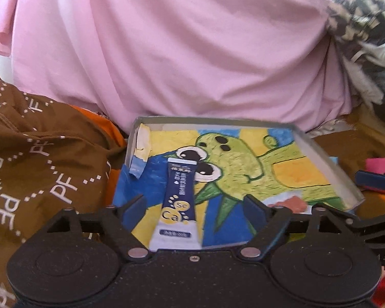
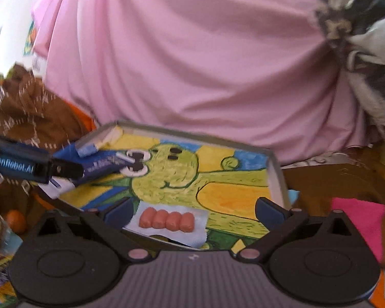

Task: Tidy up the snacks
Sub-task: 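Carry both snacks to the grey tray and release them inside, then move both tools back over the remaining snacks on the blanket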

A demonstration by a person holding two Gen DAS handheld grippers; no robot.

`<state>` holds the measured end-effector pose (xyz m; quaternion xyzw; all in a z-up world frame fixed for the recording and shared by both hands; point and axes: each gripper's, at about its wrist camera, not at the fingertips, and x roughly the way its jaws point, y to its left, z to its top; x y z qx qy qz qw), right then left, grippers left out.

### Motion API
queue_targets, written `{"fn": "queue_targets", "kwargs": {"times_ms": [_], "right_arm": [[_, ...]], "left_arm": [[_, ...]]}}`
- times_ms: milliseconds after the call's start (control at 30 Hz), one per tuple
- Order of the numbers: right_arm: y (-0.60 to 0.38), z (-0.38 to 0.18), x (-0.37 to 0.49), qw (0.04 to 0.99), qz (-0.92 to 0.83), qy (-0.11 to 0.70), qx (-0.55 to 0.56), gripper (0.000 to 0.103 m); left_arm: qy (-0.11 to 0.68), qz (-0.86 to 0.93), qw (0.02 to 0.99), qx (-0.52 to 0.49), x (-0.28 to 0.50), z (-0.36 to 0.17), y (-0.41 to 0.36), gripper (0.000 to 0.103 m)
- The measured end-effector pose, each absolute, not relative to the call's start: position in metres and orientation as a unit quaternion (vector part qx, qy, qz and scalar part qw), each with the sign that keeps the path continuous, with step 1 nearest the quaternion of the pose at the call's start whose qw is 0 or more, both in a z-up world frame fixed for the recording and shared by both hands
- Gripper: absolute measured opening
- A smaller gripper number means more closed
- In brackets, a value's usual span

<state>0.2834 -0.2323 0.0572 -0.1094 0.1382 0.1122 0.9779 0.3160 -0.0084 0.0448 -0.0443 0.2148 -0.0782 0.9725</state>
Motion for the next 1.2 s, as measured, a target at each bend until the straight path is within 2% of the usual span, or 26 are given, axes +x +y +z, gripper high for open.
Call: {"fn": "queue_targets", "kwargs": {"times_ms": [433,800,1200], "right_arm": [[-0.252,0.095,0.185,0.988,0.102,0.087,-0.074,0.103],[-0.252,0.083,0.095,0.988,0.130,0.071,-0.051,0.103],[-0.250,0.059,0.072,0.981,0.152,0.105,-0.067,0.103]], "left_arm": [[0.186,-0.058,0.976,-0.094,0.222,0.082,-0.002,0.099],[0.206,-0.070,0.971,-0.096,0.153,0.065,-0.006,0.101],[0.222,-0.039,0.967,-0.120,0.095,0.038,0.010,0.101]]}}
